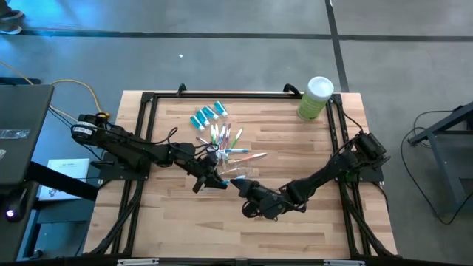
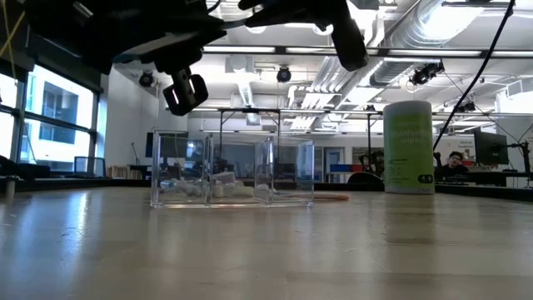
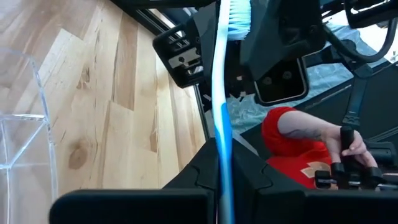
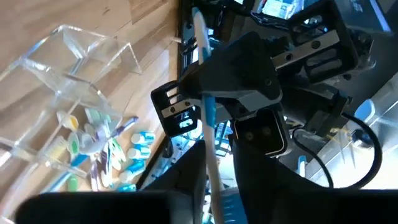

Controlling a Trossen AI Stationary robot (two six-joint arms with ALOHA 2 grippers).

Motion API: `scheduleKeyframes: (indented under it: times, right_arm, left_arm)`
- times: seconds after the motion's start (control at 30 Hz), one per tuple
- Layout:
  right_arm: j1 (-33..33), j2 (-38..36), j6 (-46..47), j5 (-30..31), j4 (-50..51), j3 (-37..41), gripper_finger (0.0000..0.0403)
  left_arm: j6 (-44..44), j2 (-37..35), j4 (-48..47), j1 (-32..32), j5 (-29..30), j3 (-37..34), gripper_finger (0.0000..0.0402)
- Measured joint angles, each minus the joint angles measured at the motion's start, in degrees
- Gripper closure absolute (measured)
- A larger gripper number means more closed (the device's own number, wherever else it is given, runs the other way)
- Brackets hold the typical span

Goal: Pick & Place toothbrushing station
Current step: Put the blue toothbrush into the transparent organizer

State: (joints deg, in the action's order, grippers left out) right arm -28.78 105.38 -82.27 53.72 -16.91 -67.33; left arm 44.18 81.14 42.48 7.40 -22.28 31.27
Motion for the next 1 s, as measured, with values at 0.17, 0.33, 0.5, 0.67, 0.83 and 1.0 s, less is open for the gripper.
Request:
scheduleKeyframes:
  times: [0.17, 0.33, 0.5, 0.67, 0.83, 1.0]
  right_arm:
    - [-1.92, -0.01, 2.87, 6.07, -0.97, 0.00, 0.0281]
    - [-4.94, -0.04, 4.63, 11.46, -2.58, 0.00, 0.0244]
    - [-6.95, -0.04, 16.66, 16.83, -3.11, 0.00, 0.0234]
    - [-7.23, -0.82, 28.73, 18.69, -3.08, 0.00, 0.0244]
    - [-6.09, -1.81, 40.74, 15.83, -3.09, -0.02, 0.0251]
    - [-3.08, -2.29, 48.70, 11.04, -4.22, 0.00, 0.0251]
  left_arm:
    - [-1.32, -0.11, -0.15, -0.28, 2.31, 0.00, 0.0393]
    - [-2.94, -0.80, -0.12, -1.78, 7.43, -0.04, 0.0393]
    - [-10.46, -1.44, 0.33, -1.37, 15.83, -0.04, 0.0394]
    - [-22.45, -2.79, 0.54, 2.31, 26.26, -0.05, 0.0394]
    - [-35.97, -5.00, 0.75, 10.61, 43.15, -0.04, 0.0394]
    - [-46.77, -5.62, 4.77, 19.68, 60.42, -0.04, 0.0394]
